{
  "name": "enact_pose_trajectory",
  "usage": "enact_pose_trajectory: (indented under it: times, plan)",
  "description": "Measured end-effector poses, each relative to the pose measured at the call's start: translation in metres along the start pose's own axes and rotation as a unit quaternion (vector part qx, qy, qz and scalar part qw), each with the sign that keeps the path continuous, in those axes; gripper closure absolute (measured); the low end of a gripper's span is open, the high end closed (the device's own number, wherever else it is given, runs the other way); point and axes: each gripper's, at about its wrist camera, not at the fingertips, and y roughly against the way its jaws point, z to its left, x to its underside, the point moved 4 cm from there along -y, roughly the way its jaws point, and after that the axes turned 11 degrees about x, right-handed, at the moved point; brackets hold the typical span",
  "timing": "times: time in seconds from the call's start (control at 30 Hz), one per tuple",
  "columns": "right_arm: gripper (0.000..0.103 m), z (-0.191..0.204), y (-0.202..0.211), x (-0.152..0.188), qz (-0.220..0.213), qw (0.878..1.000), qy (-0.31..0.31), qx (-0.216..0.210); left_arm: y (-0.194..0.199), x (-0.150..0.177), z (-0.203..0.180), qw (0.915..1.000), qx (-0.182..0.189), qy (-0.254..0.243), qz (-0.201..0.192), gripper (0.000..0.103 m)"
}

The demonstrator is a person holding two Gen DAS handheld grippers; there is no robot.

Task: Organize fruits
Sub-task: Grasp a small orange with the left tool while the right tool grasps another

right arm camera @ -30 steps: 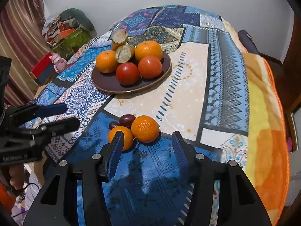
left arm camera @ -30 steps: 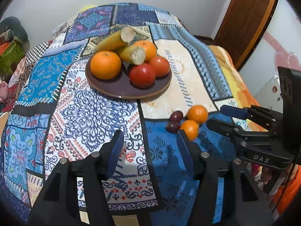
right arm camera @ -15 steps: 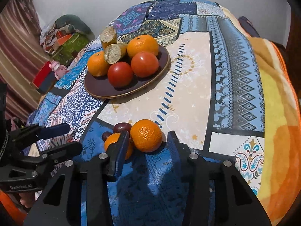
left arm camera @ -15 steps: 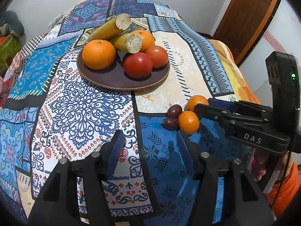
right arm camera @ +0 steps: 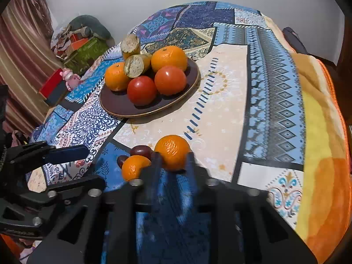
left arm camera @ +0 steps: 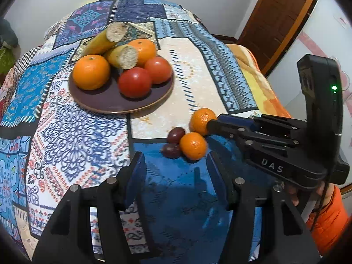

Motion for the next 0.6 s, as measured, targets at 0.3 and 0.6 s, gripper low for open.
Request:
enact_pose_trajectory:
  times: [0.3, 0.6]
  plan:
    - [0.091, -0.029, 0.015, 0.013, 0.007, 1.0, -0.006, 0.018, -0.032, -0.008, -0.022, 0.9993, -0.006, -0.03, 0.021, 0.058]
    - [0.082, -0.033, 0.017, 0.014, 0.01, 1.0, -0.012, 0.009, -0.051, -0.014, -0.022, 0.9984, -0.023, -0.043, 0.027, 0.071]
